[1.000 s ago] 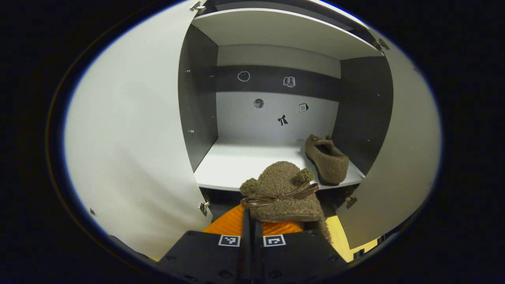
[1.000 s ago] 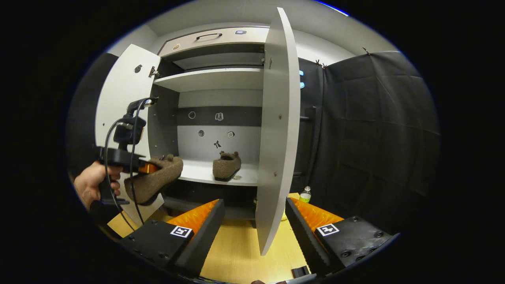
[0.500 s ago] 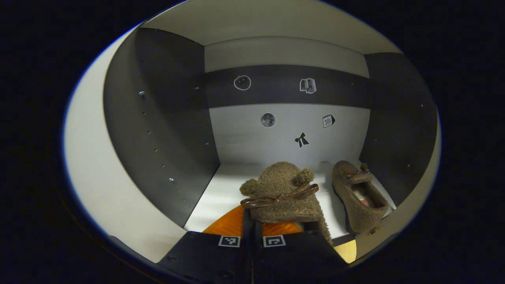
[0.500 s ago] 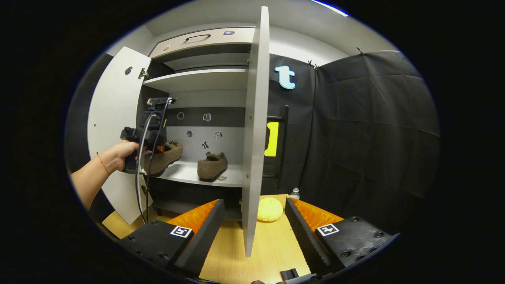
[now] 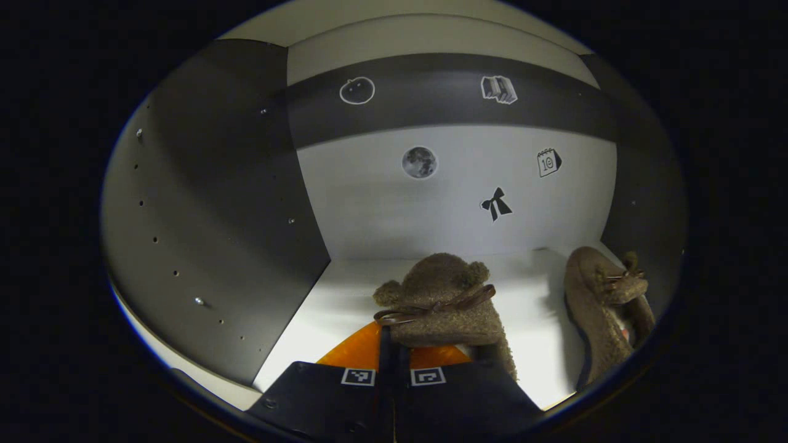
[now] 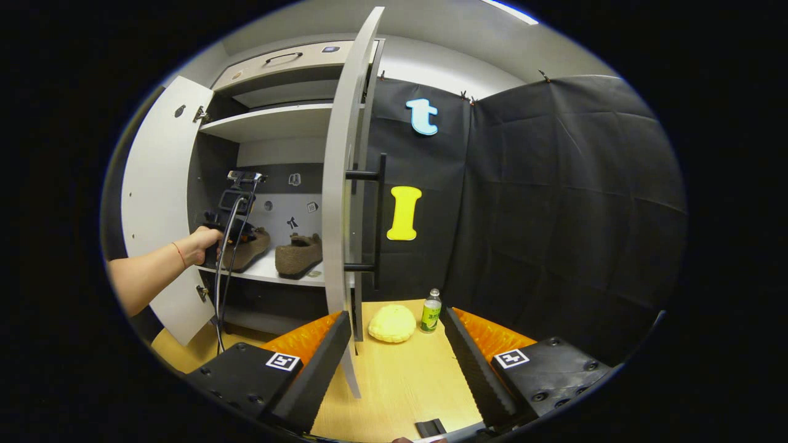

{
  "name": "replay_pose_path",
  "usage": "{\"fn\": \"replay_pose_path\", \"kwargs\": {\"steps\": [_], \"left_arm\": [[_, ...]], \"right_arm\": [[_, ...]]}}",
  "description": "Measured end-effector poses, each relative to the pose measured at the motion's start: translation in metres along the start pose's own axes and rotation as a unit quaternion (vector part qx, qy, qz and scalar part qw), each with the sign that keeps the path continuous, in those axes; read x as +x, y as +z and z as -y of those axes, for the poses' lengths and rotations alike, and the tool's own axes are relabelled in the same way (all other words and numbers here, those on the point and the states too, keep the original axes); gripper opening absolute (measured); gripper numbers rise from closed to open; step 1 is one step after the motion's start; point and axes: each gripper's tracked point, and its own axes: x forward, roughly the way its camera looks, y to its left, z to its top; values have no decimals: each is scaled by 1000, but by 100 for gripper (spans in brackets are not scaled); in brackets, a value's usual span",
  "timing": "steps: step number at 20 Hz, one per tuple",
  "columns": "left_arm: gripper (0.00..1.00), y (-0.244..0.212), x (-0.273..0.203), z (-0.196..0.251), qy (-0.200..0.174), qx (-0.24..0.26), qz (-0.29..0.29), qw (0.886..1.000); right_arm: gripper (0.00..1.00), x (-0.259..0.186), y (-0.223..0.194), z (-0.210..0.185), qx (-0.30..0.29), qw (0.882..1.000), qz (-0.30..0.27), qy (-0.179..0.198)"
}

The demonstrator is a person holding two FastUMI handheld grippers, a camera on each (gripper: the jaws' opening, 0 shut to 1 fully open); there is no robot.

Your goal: Grab one shoe with the right hand and put it into the shoe cabinet, grab the other shoe with the left hand and put it into the shoe cabinet; then close the right door with the right hand and the left door with the left hand.

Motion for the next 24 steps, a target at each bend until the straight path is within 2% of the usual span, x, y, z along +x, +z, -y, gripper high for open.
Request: {"fn": "replay_pose_path", "kwargs": {"steps": [5, 7, 8, 10, 11, 12, 16, 19, 22, 24], "left_arm": [[7, -3, 8, 4, -3, -6, -1, 1000], [12, -1, 3, 6, -11, -15, 3, 1000], [20, -2, 0, 5, -7, -16, 2, 1000], [24, -2, -4, -1, 3, -7, -1, 1000], [28, -2, -7, -3, 9, 0, -3, 1000], [36, -2, -9, -4, 11, 4, -5, 1000], [52, 1, -31, -6, 10, 11, 8, 1000], [62, 2, -53, -7, 0, 5, 25, 1000], [82, 0, -77, -6, -16, -4, 41, 999], [88, -4, -95, -11, -14, -2, 53, 999]], "right_arm": [[98, 4, -6, 7, 8, 1000, -10, -11], [98, 4, -8, 6, 10, 1000, -12, -11], [98, 3, -9, 6, 12, 1000, -13, -10], [98, 2, -9, 4, 18, 1000, -13, -8], [98, 0, -9, 4, 19, 1000, -12, -7], [98, -1, -8, 6, 19, 1000, -11, -7], [98, -7, -5, 8, 27, 1000, -7, -8], [98, -12, -1, 10, 33, 999, -1, -7], [98, -12, 0, 10, 35, 999, 1, -3], [98, -13, 2, 10, 43, 999, 3, 3]]}}
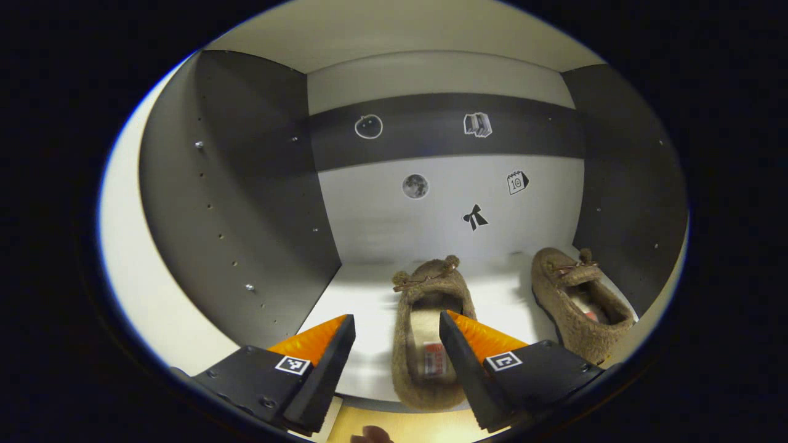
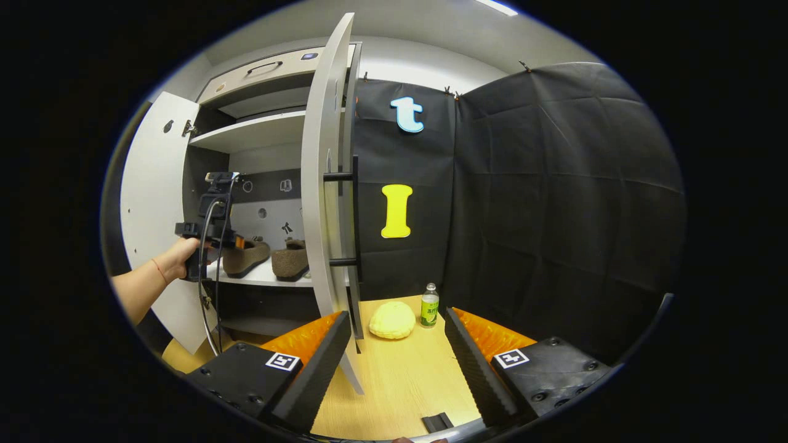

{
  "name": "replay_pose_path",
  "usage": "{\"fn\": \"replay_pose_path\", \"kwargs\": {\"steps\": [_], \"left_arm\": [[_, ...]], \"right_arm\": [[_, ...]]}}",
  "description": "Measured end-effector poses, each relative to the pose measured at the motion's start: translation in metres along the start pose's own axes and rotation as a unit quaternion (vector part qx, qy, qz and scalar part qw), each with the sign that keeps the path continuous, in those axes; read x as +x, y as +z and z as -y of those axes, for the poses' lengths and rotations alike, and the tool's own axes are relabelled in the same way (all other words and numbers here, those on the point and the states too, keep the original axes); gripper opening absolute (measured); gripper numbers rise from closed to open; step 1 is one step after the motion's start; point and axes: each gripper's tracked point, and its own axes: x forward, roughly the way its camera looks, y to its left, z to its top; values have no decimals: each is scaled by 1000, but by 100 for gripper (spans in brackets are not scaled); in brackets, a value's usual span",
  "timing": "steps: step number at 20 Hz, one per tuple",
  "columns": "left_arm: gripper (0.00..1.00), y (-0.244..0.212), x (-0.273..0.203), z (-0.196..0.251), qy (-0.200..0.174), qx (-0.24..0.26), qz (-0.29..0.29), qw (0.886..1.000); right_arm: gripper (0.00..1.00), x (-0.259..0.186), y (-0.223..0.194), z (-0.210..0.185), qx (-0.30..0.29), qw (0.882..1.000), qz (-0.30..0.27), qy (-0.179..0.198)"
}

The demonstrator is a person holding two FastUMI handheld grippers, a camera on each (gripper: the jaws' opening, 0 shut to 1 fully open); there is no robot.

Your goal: Grab one shoe with the right hand and put it into the shoe cabinet, grab the other shoe with the left hand and put it into the shoe cabinet; then close the right door with the right hand and the left door with the left hand.

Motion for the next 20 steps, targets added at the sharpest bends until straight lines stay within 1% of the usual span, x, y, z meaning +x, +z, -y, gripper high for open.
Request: {"fn": "replay_pose_path", "kwargs": {"steps": [1, 3, 4, 6, 7, 8, 10, 11, 12, 14, 17, 19, 20], "left_arm": [[88, 0, -10, 1, -1, -1, 9, 1000], [89, 2, -34, 9, -23, 6, 35, 999], [89, 2, -47, 11, -28, 8, 47, 998], [98, 5, -76, 14, -33, 6, 76, 997], [98, 5, -93, 16, -38, 1, 85, 996], [96, 6, -109, 16, -39, -6, 95, 995], [96, 6, -141, 16, -40, -22, 109, 993], [100, 7, -158, 15, -41, -30, 116, 992], [96, 7, -175, 13, -39, -38, 121, 991], [96, 8, -207, 9, -36, -50, 129, 990], [96, 8, -247, -4, -28, -57, 141, 988], [96, 2, -267, -14, -30, -64, 142, 987], [96, 0, -275, -17, -26, -66, 141, 987]], "right_arm": [[98, 0, 2, 0, 3, 1000, 2, 3], [98, 3, 7, 2, 2, 1000, 9, 7], [100, 6, 10, 3, 2, 1000, 11, 8], [98, 17, 16, 8, 6, 1000, 15, 7], [98, 21, 19, 12, 11, 1000, 17, 5], [98, 25, 22, 16, 17, 1000, 20, 5], [98, 34, 31, 25, 29, 999, 27, 7], [98, 39, 36, 28, 33, 999, 30, 9], [98, 43, 40, 30, 37, 999, 34, 14], [98, 58, 48, 32, 40, 998, 36, 24], [98, 72, 54, 27, 47, 997, 36, 42], [98, 74, 58, 17, 51, 996, 38, 57], [100, 74, 60, 15, 50, 996, 42, 60]]}}
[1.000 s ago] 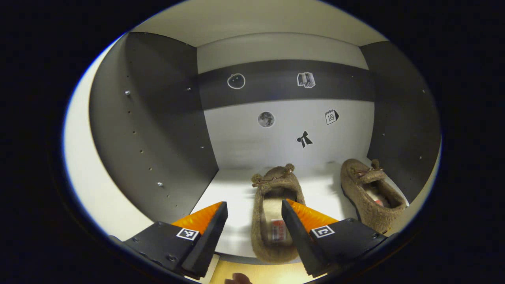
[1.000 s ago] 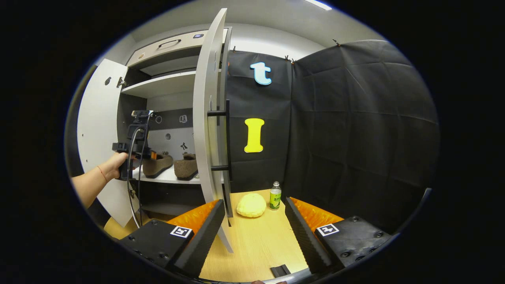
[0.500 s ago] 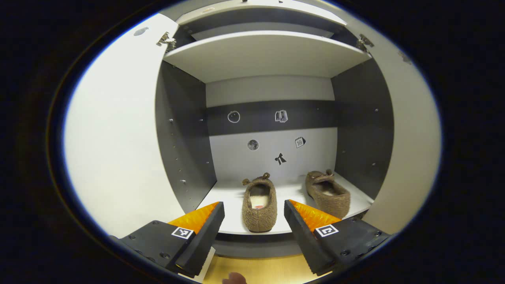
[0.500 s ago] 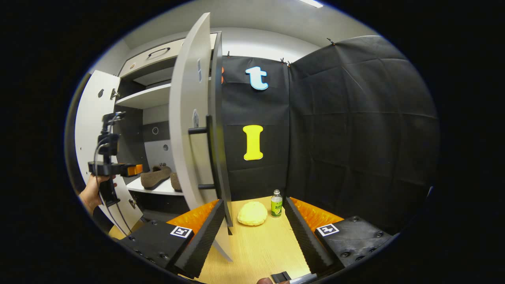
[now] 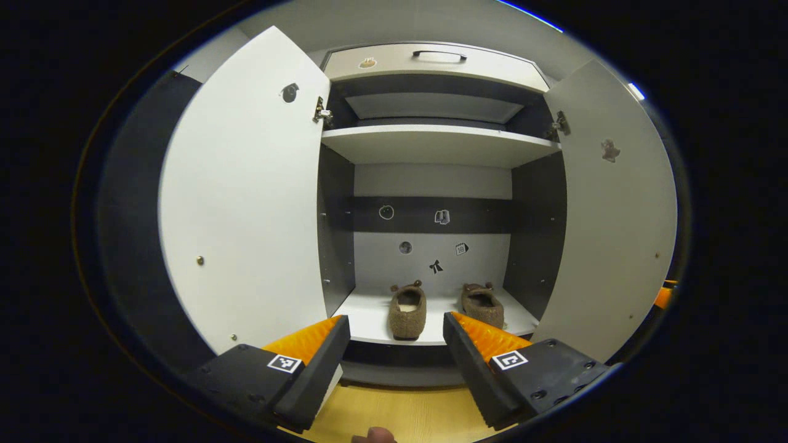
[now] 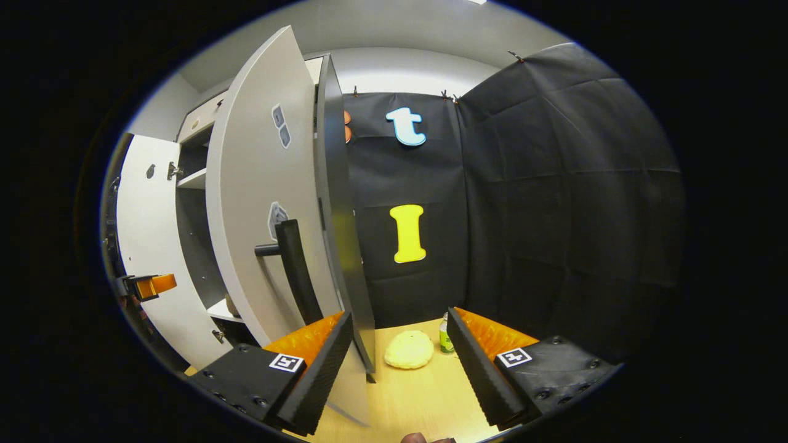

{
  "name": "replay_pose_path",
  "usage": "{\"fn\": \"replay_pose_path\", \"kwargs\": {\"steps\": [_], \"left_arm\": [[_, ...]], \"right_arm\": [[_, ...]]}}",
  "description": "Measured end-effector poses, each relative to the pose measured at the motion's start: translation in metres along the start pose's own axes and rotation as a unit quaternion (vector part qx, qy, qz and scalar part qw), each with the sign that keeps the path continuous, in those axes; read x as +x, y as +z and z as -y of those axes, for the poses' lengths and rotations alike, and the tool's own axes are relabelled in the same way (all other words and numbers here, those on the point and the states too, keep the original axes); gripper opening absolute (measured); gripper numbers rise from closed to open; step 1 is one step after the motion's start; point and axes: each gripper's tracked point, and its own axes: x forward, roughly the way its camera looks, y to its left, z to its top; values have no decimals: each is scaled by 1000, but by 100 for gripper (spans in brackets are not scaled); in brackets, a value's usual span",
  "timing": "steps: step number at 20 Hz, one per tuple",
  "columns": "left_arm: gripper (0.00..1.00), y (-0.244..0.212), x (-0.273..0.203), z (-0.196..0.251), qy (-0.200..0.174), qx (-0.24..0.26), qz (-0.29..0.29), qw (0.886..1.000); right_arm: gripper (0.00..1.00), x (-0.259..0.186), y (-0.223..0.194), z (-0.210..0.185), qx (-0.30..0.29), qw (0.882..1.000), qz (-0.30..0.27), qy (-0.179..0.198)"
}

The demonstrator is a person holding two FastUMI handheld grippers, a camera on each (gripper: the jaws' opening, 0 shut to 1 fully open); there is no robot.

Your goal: Grab one shoe with the right hand and put it into the shoe cabinet, grab the other shoe with the left hand and put it into the shoe cabinet; then close the right door with the right hand and the left door with the left hand.

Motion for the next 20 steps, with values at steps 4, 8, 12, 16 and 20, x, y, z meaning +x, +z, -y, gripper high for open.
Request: {"fn": "replay_pose_path", "kwargs": {"steps": [4, 8, 12, 16, 20], "left_arm": [[96, -4, -32, -33, 15, 18, 3, 1000], [96, -9, -49, -63, 22, 23, 1, 999], [96, -14, -61, -90, 32, 11, 1, 999], [96, -10, -73, -108, 38, 4, 8, 999], [96, -6, -83, -121, 39, 5, 15, 999]], "right_arm": [[97, -3, -1, -10, -20, 1000, 6, 0], [98, -10, -5, -24, -23, 1000, 1, 1], [98, -14, -9, -49, -18, 1000, -2, 6], [98, -17, -15, -88, -22, 999, -4, 30], [98, -11, -22, -128, -17, 998, -9, 55]]}}
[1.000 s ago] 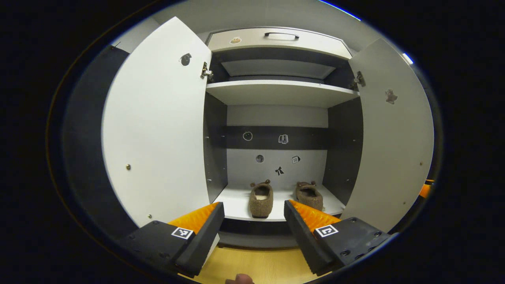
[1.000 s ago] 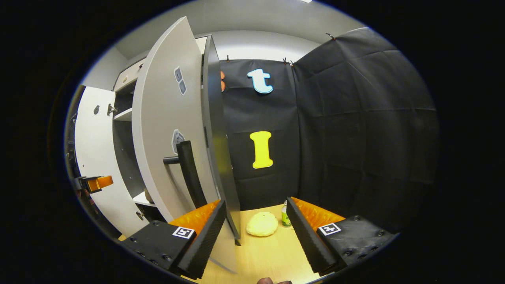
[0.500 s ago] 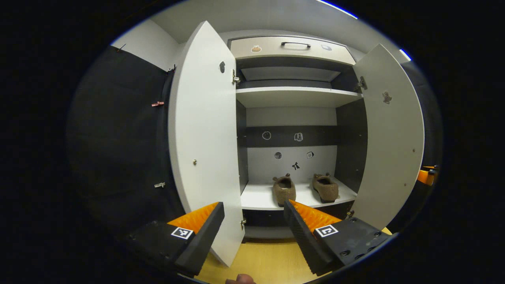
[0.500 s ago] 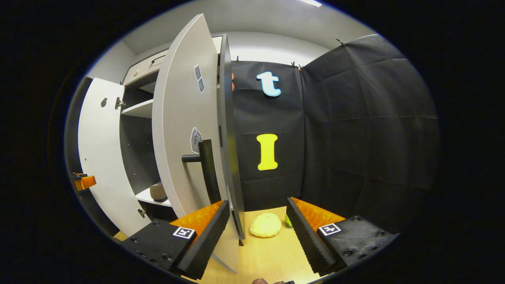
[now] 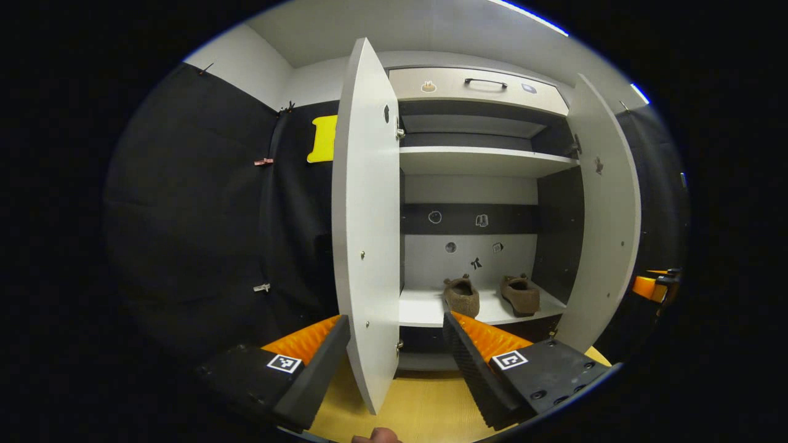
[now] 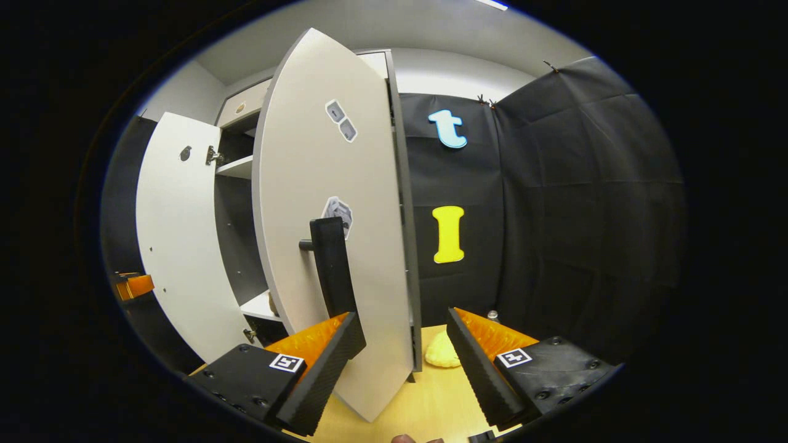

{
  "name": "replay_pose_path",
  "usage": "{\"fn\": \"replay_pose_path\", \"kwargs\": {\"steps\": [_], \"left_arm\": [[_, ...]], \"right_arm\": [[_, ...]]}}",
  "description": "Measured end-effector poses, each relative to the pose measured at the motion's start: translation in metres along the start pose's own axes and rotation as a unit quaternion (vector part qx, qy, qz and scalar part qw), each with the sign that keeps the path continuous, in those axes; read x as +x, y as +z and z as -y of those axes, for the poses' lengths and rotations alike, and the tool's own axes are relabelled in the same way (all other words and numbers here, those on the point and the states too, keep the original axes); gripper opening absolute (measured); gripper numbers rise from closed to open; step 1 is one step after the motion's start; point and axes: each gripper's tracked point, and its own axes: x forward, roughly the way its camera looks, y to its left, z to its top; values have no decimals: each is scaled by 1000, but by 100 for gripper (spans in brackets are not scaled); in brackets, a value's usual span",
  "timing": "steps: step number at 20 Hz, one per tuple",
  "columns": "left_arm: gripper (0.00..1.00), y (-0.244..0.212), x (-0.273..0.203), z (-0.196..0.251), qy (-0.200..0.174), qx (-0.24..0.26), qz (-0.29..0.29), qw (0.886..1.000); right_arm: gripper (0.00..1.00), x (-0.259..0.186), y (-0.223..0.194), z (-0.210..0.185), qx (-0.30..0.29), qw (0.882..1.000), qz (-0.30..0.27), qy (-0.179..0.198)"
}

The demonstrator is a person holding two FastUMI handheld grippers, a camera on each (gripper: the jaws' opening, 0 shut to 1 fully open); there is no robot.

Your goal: Grab one shoe with the right hand and put it into the shoe cabinet, grab the other shoe with the left hand and put it into the shoe cabinet; then close the right door with the right hand and the left door with the left hand.

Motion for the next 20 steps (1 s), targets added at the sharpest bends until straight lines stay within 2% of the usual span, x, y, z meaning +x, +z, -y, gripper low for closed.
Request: {"fn": "replay_pose_path", "kwargs": {"steps": [7, 15, 20], "left_arm": [[96, -3, -5, -33, 12, -5, 0, 1000], [96, 3, 1, -105, 70, -6, 16, 997], [98, 3, 27, -145, 97, -7, 19, 995]], "right_arm": [[98, 10, -13, -67, 18, 998, -30, 58], [98, -6, -30, -68, -8, 998, -40, 43], [98, -10, -28, -68, -5, 999, -36, 32]]}}
